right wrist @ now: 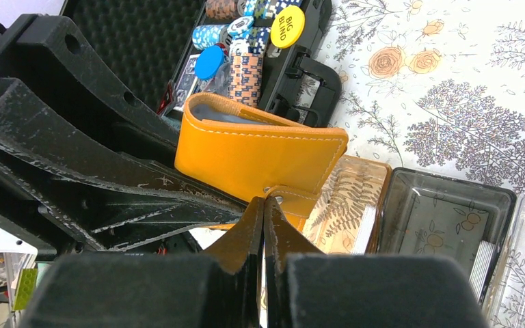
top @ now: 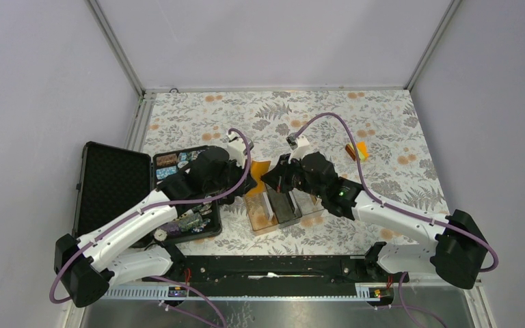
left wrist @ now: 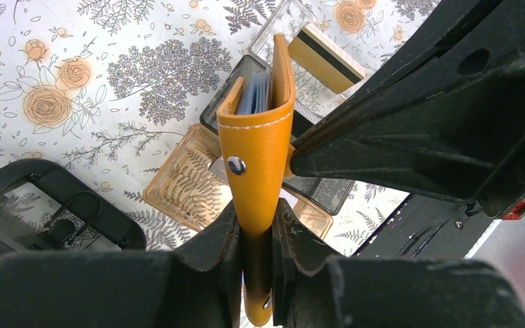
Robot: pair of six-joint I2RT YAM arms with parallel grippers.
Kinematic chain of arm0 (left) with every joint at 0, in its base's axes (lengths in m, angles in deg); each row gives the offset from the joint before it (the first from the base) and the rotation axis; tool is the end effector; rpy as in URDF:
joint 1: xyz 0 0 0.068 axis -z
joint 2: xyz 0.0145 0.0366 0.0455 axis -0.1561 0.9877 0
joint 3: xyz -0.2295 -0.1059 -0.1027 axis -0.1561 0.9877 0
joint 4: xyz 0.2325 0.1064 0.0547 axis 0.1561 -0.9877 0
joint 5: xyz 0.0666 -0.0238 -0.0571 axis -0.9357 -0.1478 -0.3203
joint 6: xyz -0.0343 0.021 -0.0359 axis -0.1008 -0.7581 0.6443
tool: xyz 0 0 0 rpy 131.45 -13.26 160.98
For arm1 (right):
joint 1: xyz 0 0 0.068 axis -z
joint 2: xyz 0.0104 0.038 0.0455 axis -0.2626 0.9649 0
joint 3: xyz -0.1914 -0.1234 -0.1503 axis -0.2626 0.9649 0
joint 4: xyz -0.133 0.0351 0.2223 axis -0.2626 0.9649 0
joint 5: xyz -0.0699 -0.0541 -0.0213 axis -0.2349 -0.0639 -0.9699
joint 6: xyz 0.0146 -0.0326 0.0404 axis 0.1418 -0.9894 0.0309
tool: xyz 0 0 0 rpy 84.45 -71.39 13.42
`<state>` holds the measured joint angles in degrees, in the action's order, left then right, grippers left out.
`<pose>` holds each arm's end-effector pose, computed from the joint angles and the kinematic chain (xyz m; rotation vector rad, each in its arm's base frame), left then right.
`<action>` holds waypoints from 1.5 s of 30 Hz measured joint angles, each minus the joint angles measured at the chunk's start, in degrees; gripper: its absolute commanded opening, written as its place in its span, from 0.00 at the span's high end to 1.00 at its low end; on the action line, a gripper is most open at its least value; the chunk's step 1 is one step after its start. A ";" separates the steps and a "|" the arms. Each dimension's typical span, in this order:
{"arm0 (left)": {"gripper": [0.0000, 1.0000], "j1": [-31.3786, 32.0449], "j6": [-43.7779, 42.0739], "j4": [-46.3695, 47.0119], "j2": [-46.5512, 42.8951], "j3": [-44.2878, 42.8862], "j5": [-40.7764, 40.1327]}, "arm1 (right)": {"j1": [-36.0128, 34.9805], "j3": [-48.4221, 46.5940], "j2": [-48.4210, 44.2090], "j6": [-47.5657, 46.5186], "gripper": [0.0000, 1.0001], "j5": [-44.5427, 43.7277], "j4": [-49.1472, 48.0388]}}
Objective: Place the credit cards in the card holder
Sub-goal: Close the card holder.
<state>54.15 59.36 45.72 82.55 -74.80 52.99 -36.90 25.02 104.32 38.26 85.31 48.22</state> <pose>0.1592 -0.1653 0.3022 0.6029 2.1609 -0.7234 0.1723 0.2242 0.2901 -0.3414 1.8855 1.0947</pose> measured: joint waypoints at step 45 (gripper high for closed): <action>1.00 -1.01 1.33 -2.69 0.92 0.00 0.13 | 0.04 2.19 2.43 2.86 1.00 1.66 -4.22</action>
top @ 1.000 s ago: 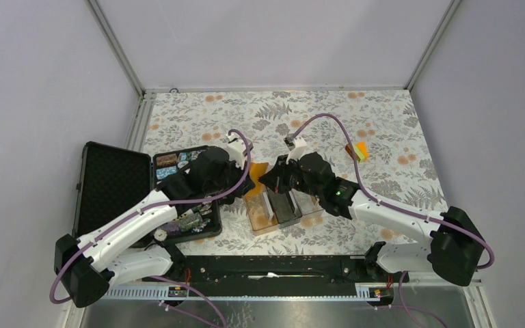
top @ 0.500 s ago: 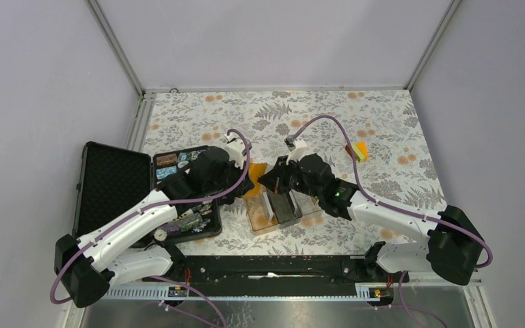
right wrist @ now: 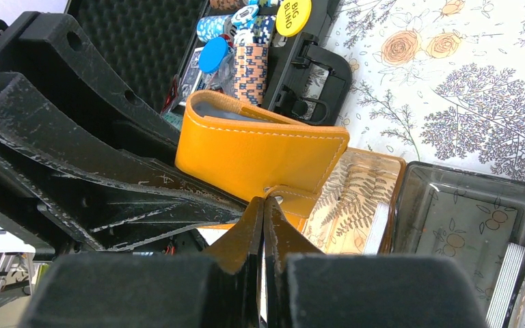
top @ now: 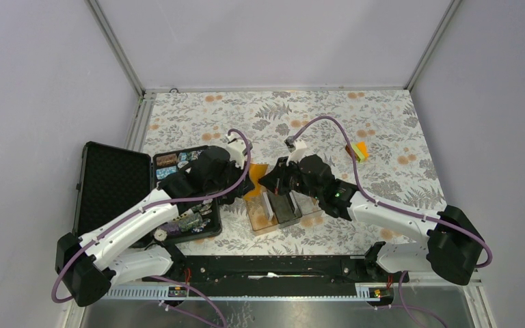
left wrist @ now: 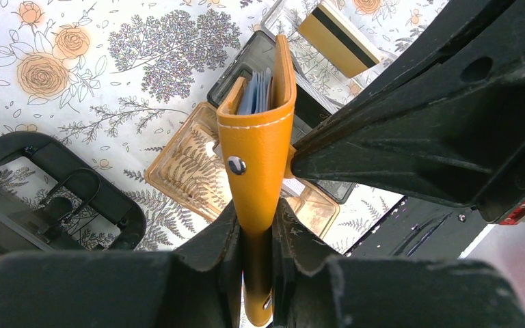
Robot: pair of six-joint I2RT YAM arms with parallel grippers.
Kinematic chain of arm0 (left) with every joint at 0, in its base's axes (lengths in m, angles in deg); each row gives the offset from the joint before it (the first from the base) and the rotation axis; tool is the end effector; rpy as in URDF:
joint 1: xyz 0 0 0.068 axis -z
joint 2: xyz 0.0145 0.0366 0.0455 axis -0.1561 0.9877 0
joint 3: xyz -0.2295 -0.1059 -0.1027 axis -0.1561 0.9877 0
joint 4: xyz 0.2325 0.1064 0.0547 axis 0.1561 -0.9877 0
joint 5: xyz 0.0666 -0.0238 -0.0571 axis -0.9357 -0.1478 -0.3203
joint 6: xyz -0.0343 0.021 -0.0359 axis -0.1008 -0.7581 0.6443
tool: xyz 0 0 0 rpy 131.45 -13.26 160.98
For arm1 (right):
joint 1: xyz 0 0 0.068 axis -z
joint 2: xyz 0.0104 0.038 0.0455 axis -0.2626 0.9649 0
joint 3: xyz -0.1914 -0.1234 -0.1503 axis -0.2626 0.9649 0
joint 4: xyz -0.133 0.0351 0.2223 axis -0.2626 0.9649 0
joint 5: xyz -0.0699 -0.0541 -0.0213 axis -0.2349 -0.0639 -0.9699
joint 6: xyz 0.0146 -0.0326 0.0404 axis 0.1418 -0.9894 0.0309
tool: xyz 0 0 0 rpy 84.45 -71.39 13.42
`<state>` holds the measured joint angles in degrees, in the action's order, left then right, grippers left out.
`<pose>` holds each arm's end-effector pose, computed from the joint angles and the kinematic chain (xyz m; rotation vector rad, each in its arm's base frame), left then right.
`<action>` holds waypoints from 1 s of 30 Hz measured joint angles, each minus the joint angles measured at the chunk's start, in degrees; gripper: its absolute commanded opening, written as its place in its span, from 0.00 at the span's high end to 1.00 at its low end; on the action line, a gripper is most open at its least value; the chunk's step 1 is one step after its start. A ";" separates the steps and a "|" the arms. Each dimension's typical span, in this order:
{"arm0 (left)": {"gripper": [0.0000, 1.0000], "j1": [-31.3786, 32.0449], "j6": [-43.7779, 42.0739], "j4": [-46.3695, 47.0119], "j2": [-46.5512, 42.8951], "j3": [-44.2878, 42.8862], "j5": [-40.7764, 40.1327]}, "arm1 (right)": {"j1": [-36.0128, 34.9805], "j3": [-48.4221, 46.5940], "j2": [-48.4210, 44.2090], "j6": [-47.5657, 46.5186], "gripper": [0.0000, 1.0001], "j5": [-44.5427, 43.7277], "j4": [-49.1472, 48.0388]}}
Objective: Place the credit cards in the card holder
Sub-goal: Close the card holder.
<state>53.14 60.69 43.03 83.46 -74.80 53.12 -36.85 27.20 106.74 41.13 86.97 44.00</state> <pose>0.1620 -0.1625 0.2947 0.5714 2.2360 -0.7014 0.1752 0.2292 0.2734 -0.3190 1.9130 1.1477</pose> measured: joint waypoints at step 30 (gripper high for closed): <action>1.00 -2.23 -1.14 -3.26 -0.37 1.01 1.81 | -0.92 0.39 6.56 2.95 1.00 1.60 -7.39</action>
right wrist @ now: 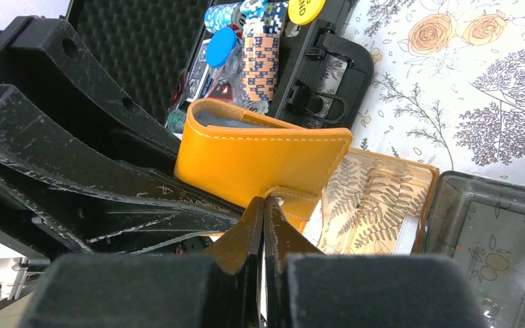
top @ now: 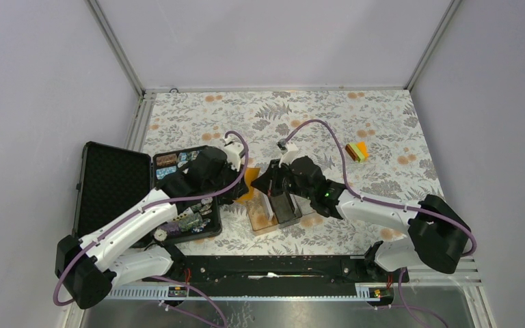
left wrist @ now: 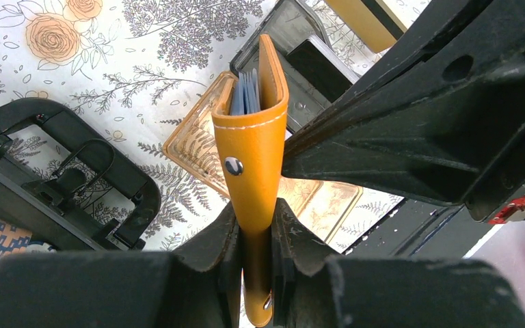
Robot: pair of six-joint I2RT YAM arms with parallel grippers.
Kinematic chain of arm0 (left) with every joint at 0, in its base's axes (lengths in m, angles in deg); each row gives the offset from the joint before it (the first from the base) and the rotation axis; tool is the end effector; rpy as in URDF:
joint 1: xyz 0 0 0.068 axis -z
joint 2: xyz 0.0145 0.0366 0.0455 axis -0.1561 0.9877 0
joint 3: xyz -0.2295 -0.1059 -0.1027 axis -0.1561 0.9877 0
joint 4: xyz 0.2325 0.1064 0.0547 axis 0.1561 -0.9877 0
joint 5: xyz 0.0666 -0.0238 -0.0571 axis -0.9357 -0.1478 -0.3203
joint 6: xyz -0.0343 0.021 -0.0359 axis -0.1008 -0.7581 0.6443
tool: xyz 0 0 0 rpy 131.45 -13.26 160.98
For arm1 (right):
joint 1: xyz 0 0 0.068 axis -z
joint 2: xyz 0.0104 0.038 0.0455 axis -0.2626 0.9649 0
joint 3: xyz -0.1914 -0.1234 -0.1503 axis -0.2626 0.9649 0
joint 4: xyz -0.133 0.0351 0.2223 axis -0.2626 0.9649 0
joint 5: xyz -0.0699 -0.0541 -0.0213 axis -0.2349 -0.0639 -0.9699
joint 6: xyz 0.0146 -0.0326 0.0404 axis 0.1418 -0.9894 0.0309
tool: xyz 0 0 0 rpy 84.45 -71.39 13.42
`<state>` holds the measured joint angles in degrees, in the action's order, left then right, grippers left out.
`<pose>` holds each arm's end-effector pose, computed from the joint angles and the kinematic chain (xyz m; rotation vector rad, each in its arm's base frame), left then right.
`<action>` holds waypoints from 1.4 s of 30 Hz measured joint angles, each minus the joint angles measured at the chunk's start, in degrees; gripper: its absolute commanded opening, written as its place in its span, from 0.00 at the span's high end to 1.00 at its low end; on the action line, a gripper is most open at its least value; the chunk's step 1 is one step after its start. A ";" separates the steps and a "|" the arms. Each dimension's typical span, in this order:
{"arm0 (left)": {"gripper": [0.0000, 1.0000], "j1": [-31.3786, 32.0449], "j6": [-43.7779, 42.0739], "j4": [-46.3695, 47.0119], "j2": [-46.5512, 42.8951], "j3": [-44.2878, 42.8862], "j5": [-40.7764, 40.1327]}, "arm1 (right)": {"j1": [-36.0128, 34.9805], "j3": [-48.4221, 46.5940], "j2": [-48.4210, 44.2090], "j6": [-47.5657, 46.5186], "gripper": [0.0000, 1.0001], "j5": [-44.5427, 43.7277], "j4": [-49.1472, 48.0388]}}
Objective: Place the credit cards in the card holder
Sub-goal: Close the card holder, then place the card holder at the center of the board.
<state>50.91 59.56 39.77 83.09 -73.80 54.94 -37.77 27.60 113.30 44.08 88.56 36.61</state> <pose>0.1629 -0.1528 0.2854 0.5775 2.3027 -0.6773 0.1822 0.2479 0.2529 -0.3093 1.9279 1.2183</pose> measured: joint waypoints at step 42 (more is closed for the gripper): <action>0.91 -2.95 -0.87 7.23 -3.82 0.57 31.56 | 18.49 -7.50 -8.52 -15.21 0.42 45.33 15.37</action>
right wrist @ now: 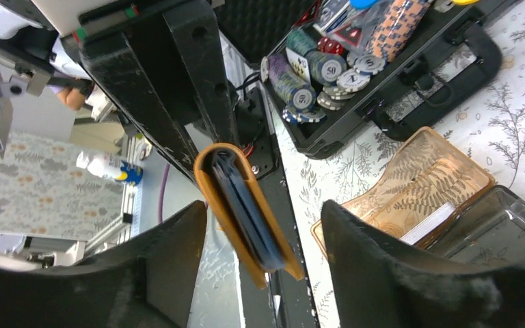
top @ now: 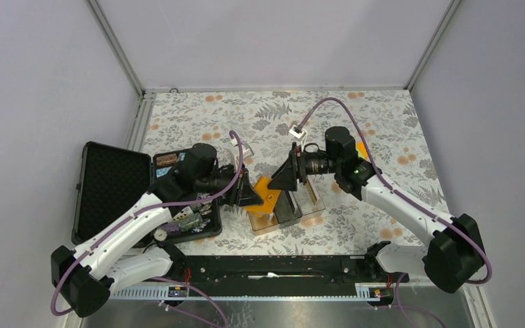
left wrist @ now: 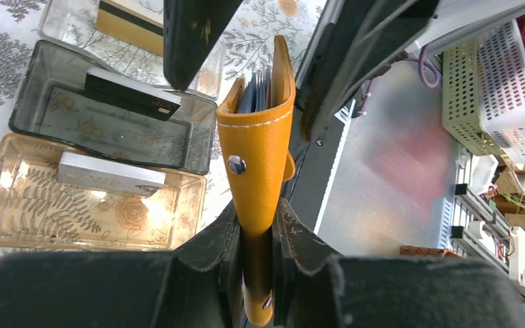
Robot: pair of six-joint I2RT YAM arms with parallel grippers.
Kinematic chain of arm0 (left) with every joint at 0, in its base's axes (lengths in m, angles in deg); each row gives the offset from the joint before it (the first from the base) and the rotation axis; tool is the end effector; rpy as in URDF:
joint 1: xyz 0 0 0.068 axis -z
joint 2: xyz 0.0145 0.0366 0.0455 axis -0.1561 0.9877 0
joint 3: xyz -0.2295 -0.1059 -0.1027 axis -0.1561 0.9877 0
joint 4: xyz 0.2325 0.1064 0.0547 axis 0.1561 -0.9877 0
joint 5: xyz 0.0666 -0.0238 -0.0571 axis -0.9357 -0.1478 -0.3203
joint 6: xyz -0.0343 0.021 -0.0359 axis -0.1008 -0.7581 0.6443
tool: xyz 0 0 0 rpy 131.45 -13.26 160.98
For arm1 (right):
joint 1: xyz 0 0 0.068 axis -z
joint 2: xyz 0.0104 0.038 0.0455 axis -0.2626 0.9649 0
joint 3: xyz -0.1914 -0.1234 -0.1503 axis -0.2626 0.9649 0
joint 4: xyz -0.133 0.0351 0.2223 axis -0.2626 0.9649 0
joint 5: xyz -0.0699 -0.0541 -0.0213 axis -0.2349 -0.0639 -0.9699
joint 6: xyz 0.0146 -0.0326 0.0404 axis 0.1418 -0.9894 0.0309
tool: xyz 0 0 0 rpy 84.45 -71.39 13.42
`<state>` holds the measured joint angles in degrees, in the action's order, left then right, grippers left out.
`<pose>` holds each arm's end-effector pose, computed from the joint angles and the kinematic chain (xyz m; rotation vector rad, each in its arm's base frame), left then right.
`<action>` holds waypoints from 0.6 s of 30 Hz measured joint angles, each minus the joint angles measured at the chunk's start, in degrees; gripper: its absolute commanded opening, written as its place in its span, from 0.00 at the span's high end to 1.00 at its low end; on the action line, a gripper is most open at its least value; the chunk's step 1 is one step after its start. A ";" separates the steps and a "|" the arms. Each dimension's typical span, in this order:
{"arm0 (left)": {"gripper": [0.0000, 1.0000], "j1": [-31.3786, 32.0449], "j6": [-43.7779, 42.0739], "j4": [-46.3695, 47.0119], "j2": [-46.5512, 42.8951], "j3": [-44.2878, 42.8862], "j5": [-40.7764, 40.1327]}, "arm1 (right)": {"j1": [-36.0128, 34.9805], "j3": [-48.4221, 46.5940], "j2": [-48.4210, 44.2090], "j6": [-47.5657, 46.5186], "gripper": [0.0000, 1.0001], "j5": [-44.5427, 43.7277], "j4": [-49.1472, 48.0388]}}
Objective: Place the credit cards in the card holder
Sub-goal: Place the card holder at the center of the board.
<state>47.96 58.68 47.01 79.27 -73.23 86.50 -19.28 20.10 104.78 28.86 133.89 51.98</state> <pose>0.1507 -0.1509 0.3106 0.8686 2.0619 -1.2784 0.2110 0.1787 0.3140 -0.8750 1.7431 1.4914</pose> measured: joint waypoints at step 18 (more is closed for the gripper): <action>0.01 -4.46 0.70 -1.79 -3.98 0.02 -20.26 | 7.93 0.09 -2.56 4.96 1.00 -30.93 4.37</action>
<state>43.50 59.38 45.22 75.29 -73.21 66.24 -11.34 20.19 102.22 33.83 102.97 56.35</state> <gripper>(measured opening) 0.985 0.066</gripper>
